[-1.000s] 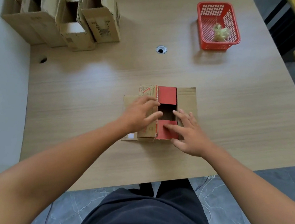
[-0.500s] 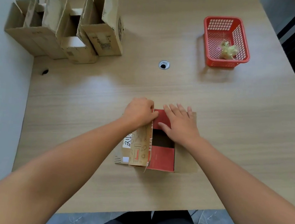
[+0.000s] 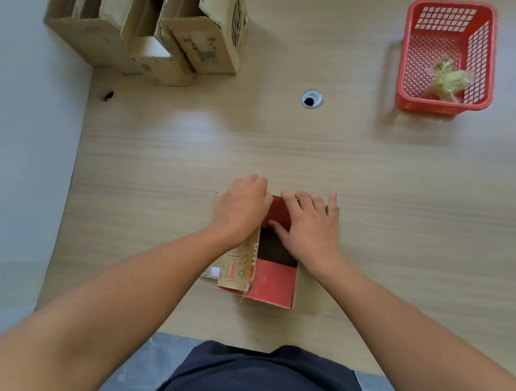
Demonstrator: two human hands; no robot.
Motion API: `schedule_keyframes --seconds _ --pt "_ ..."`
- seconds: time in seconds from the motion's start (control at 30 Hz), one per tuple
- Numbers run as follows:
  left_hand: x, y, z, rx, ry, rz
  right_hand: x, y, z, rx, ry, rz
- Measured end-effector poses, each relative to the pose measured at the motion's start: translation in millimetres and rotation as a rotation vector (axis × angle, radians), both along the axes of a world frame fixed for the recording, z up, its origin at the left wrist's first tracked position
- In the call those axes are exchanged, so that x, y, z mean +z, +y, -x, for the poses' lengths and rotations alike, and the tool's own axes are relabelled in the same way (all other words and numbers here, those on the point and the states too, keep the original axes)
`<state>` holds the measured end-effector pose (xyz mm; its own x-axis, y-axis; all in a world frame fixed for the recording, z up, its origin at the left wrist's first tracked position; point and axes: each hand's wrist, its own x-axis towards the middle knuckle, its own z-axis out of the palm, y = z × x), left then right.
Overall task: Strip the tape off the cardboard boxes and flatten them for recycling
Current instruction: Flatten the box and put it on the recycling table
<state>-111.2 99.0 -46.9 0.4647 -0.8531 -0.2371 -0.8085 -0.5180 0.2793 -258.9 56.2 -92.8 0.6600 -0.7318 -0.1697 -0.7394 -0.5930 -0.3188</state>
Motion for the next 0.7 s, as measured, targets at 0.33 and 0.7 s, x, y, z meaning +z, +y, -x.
schedule_keyframes --seconds 0.33,0.7 --pt "-10.7 11.8 15.0 0.422 0.115 0.142 0.1 2.8 -3.6 0.079 -0.055 0.029" --pt "-6.8 8.8 12.1 0.826 0.316 0.346 -4.2 1.1 -8.5 0.134 -0.071 -0.001"
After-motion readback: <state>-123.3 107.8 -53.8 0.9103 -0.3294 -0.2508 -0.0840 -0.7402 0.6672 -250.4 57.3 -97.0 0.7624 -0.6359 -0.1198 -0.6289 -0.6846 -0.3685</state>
